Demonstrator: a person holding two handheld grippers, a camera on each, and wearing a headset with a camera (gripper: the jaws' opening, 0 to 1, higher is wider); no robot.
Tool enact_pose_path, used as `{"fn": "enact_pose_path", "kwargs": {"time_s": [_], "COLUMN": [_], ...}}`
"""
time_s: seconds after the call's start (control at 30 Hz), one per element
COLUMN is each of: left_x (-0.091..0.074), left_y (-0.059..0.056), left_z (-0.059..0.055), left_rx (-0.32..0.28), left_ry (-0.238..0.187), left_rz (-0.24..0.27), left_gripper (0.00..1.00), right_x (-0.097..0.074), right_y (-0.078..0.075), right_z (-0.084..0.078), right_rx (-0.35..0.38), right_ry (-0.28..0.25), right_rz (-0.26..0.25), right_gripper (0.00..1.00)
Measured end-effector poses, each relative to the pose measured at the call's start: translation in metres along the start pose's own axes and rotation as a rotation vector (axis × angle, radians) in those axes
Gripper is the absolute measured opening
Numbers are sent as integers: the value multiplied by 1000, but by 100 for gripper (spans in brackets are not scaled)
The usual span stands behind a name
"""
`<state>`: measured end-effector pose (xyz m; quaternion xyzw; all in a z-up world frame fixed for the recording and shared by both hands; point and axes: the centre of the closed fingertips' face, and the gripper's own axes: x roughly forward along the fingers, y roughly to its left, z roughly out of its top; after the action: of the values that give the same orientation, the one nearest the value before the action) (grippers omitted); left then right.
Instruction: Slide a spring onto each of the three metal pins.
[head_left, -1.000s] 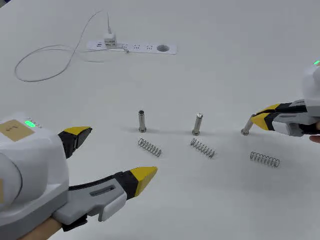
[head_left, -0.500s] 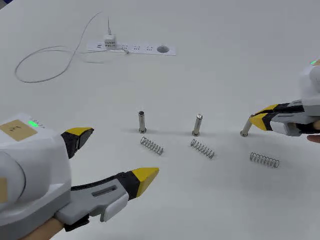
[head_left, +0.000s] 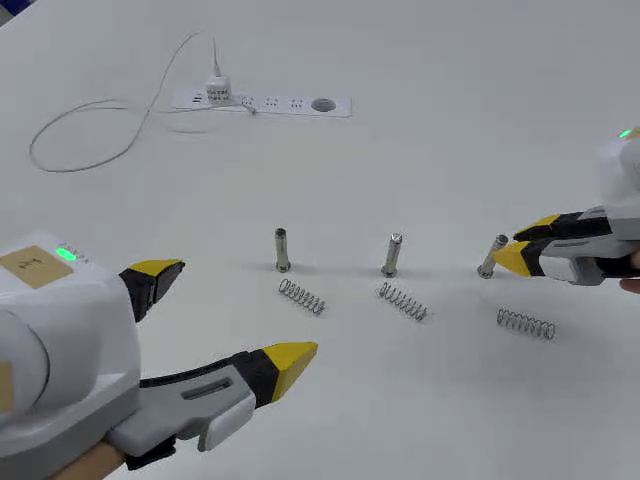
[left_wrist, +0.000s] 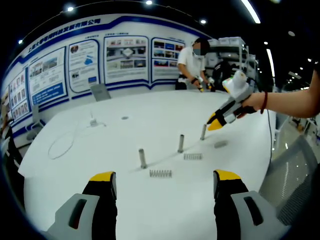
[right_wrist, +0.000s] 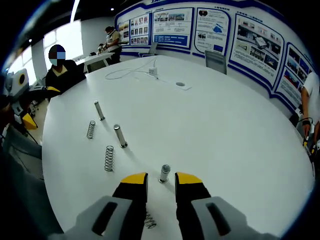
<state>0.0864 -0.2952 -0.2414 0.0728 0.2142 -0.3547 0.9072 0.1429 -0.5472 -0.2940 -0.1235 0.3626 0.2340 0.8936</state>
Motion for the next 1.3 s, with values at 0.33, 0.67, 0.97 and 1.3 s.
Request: {"fn": "enact_pose_path", "kwargs": {"time_s": [0.33, 0.67, 0.97, 1.3], "left_x": [-1, -2, -3, -4], "left_y": [-1, -1, -1, -2], "left_z": [3, 4, 4, 4], "left_rx": [-4, -10, -10, -12], "left_ry": [-7, -11, -9, -8], "left_rz": [-6, -2, -4, -3], "left_gripper": [83, 84, 84, 83], "right_x": [-15, -25, -28, -21], "right_y": [6, 10, 17, 20], "right_z": [-22, -44, -65, -84], "right_rx": [-49, -95, -138, -186], "right_ry": [59, 109, 158, 174], "right_rz": [44, 89, 154, 205], "right_gripper": [27, 27, 27, 22]}}
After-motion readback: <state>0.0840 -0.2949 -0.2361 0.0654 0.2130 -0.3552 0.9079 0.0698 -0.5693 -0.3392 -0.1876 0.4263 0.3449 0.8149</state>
